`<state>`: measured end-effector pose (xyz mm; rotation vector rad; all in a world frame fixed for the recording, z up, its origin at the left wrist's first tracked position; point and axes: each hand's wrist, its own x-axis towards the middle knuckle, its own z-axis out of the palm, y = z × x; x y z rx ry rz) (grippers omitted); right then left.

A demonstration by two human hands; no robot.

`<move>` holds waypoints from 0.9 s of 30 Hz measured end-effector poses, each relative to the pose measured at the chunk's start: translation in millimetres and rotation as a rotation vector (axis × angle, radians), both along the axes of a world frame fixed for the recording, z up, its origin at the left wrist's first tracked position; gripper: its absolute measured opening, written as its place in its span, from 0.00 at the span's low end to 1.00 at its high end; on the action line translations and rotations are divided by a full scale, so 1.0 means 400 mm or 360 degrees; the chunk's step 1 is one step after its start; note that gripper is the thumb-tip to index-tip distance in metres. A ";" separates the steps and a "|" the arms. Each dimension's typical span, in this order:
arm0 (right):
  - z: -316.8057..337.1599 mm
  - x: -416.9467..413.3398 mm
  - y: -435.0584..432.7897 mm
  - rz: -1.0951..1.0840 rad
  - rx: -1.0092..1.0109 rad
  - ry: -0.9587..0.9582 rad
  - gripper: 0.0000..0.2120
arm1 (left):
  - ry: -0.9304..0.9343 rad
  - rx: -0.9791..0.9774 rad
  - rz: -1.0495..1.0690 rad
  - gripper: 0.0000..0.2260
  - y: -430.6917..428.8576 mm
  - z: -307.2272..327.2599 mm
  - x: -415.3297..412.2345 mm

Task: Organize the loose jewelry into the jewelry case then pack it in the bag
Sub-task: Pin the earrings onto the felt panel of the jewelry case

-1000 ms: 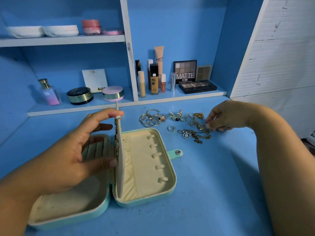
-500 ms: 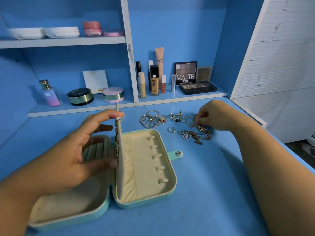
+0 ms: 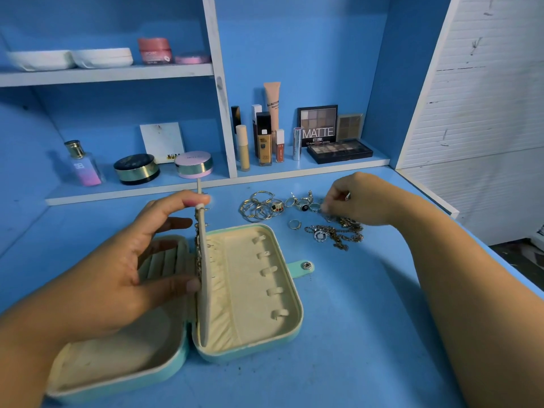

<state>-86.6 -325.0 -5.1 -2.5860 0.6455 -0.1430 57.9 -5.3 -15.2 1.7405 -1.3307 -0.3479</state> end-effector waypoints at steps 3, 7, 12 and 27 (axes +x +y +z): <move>0.007 -0.008 0.029 0.0110 0.0140 0.0149 0.12 | -0.0014 0.0005 -0.0001 0.38 0.001 0.000 0.000; 0.003 -0.005 0.029 0.0150 0.0122 0.0241 0.08 | 0.0005 0.0011 0.0002 0.38 0.005 -0.001 0.001; 0.008 -0.013 0.027 0.0151 0.0135 0.0291 0.06 | 0.0010 0.0009 0.0009 0.38 0.003 -0.002 0.002; 0.017 -0.011 0.023 0.0160 0.0295 -0.0165 0.03 | 0.0032 -0.0013 0.0005 0.38 -0.002 -0.005 0.004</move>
